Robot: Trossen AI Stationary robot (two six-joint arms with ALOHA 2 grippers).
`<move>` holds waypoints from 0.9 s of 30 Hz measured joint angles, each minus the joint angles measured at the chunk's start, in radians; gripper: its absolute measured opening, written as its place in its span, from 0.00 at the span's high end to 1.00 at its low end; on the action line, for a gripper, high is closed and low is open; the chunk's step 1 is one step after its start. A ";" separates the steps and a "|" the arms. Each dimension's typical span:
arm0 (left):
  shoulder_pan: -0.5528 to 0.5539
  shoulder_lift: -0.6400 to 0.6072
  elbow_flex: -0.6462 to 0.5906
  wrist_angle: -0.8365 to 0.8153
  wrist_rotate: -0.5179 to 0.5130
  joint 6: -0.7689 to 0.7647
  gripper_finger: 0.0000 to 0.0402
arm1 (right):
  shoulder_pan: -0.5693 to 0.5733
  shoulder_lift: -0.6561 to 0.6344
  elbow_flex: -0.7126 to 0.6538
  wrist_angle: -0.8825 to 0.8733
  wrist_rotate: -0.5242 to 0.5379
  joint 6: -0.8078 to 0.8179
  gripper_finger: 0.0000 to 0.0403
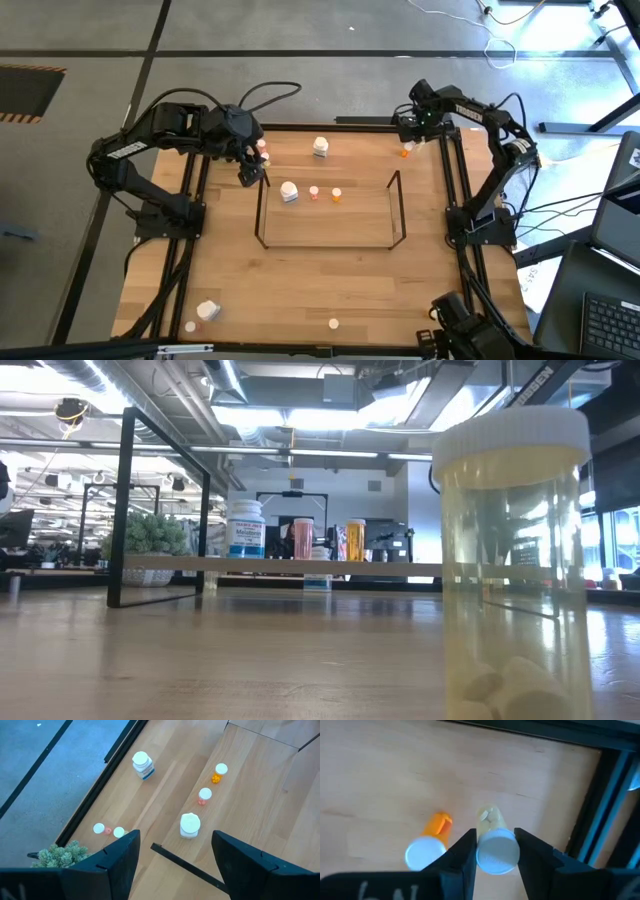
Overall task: Pick and place medicine bottles onto shelf by color
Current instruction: Put the top right yellow pill bottle on the shelf
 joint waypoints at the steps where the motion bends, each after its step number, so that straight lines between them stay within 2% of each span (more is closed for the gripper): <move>1: 0.000 0.000 0.000 0.000 0.000 0.000 0.40 | 0.000 -0.009 0.010 -0.021 0.000 -0.004 0.70; 9: 0.000 0.000 0.000 0.000 0.000 0.000 0.40 | 0.080 -0.079 0.128 -0.168 0.022 -0.080 0.69; 15: 0.000 0.000 0.000 0.000 0.000 0.000 0.40 | 0.184 -0.099 0.294 -0.285 0.081 -0.108 0.69; 23: 0.000 0.000 0.000 0.000 0.000 0.000 0.40 | 0.381 -0.099 0.469 -0.328 0.077 -0.188 0.69; 27: 0.000 0.000 0.000 0.000 0.000 0.000 0.40 | 0.490 -0.099 0.517 -0.330 0.005 -0.282 0.69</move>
